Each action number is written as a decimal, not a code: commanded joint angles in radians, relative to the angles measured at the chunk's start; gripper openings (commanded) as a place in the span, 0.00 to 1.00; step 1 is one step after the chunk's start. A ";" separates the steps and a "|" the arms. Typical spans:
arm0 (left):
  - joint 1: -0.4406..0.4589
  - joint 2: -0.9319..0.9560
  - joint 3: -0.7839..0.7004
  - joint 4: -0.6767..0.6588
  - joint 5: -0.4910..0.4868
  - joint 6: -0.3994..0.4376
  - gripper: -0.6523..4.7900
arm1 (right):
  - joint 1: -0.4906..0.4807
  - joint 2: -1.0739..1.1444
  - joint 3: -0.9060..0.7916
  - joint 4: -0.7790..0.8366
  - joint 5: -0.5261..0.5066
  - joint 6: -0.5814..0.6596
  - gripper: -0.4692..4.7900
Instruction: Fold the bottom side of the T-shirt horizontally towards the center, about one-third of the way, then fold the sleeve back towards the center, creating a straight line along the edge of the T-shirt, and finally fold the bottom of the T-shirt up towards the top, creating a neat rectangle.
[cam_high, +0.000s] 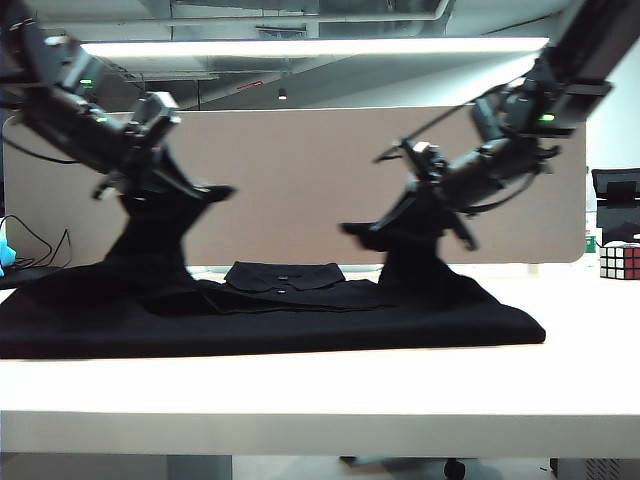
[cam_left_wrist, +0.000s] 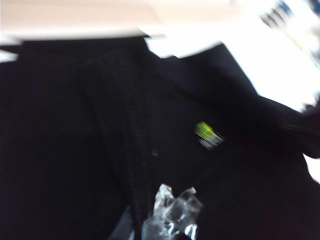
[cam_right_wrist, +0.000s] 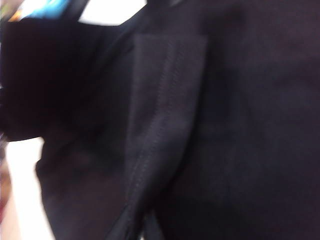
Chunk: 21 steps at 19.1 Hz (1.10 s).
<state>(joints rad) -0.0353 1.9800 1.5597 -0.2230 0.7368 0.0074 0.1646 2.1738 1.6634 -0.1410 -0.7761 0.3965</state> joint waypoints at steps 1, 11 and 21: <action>-0.084 0.006 0.000 -0.262 -0.027 0.182 0.11 | 0.090 -0.011 0.005 -0.060 -0.051 -0.038 0.08; 0.038 -0.035 -0.004 -0.555 -0.033 0.201 0.69 | 0.086 -0.095 0.005 -0.315 -0.015 -0.204 0.59; 0.237 -0.379 -0.512 -0.476 -0.338 0.163 0.56 | -0.052 -0.362 -0.454 -0.388 0.235 -0.272 0.60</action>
<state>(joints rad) 0.2001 1.6184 1.0592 -0.7052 0.4736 0.1608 0.1253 1.8271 1.2320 -0.5636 -0.5694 0.1162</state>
